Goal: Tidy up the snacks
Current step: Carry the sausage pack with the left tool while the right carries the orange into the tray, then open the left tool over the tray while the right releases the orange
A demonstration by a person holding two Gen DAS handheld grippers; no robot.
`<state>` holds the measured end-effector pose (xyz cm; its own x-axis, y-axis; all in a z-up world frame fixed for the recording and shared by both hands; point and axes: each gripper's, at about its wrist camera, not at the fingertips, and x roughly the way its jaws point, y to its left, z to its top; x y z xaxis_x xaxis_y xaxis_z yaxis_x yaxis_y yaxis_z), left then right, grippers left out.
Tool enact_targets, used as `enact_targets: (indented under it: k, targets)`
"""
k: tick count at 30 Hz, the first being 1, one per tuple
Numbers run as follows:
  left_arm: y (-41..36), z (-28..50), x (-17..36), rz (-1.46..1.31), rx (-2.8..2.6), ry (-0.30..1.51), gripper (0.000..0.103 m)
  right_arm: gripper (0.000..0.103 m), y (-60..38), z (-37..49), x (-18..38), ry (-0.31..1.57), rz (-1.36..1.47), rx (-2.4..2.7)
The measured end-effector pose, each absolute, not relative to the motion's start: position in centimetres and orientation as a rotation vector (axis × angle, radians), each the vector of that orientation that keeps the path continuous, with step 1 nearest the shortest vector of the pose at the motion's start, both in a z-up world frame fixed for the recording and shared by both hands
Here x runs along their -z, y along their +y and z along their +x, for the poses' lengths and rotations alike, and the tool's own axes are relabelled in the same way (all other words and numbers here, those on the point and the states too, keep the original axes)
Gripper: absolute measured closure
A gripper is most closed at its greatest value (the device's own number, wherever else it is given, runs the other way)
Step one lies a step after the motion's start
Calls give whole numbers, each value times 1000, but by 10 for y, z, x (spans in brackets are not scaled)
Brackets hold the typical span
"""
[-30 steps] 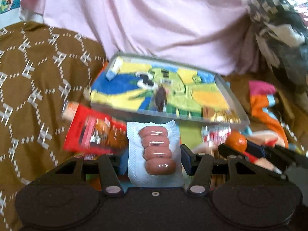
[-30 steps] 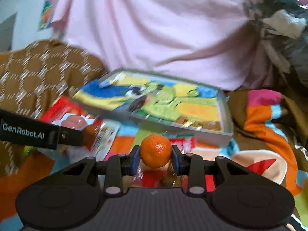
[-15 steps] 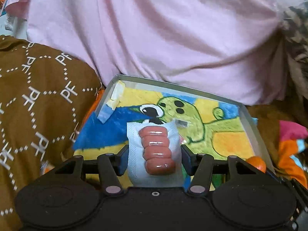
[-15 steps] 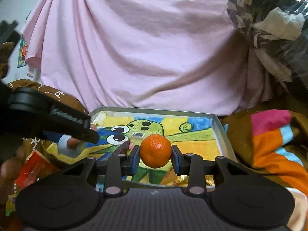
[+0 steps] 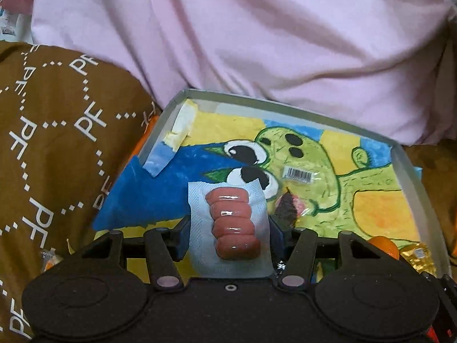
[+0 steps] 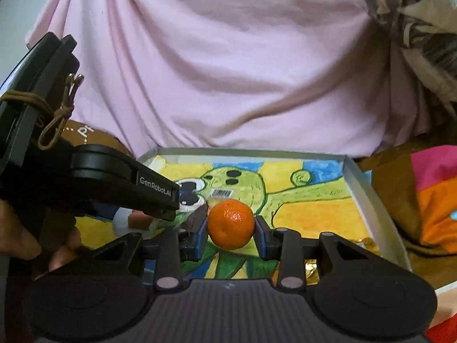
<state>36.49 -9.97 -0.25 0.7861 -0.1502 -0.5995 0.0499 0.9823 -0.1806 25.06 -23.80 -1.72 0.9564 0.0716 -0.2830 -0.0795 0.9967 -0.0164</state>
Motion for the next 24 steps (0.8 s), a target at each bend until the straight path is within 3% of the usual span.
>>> enact_targets:
  k: [20,24]
  targets:
    - [-104,367,14,-104,82,687,42,62,-250,264,29,382,63,-45]
    - [-105,366,13,-92,65,685,36,58,-251,264,28,378,66,-34]
